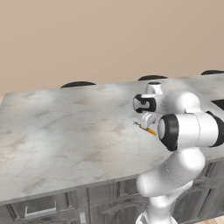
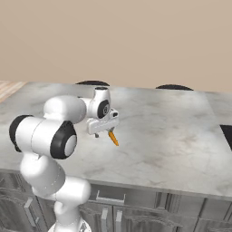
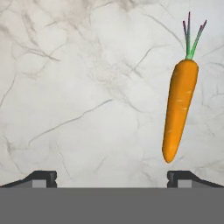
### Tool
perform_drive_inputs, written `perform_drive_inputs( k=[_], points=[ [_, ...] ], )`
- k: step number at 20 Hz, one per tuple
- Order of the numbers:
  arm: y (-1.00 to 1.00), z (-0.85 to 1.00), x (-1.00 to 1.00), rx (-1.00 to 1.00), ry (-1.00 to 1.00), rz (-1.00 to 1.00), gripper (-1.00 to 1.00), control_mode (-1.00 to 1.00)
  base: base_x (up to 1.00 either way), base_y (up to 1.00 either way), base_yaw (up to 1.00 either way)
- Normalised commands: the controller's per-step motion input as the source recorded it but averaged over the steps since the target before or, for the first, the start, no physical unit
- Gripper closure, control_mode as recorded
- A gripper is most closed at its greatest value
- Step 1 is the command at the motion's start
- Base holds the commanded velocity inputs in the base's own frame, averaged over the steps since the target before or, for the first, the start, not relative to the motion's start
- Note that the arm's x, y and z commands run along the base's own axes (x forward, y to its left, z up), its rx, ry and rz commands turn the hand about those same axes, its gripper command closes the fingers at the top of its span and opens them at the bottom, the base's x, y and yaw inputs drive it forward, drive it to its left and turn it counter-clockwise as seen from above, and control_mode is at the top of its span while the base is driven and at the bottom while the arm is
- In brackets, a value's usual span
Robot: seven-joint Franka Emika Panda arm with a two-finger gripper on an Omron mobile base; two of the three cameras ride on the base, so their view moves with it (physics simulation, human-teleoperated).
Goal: Place the two vegetables and bowl onto the tray for setting up a vegetable dip station.
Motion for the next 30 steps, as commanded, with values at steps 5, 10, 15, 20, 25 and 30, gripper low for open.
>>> perform_drive_inputs(
  k=[5, 10, 15, 20, 25, 30],
  points=[
    [-0.03, -0.25, 0.32, 0.0, 0.05, 0.01, -1.0, -1.0, 0.0, 0.0, 0.0],
    [-0.04, -0.23, 0.29, 0.0, 0.03, 0.0, -1.0, -1.0, 0.0, 0.0, 0.0],
    [-0.06, -0.22, 0.3, 0.0, 0.01, 0.0, -1.0, -1.0, 0.0, 0.0, 0.0],
    [-0.04, -0.21, 0.25, 0.0, 0.0, 0.0, -1.0, -1.0, 0.0, 0.0, 0.0],
    [-0.01, -0.23, 0.2, 0.0, 0.0, 0.0, -1.0, -1.0, 0.0, 0.0, 0.0],
    [-0.01, -0.22, 0.19, 0.0, 0.0, 0.0, -1.0, -1.0, 0.0, 0.0, 0.0]
  ],
)
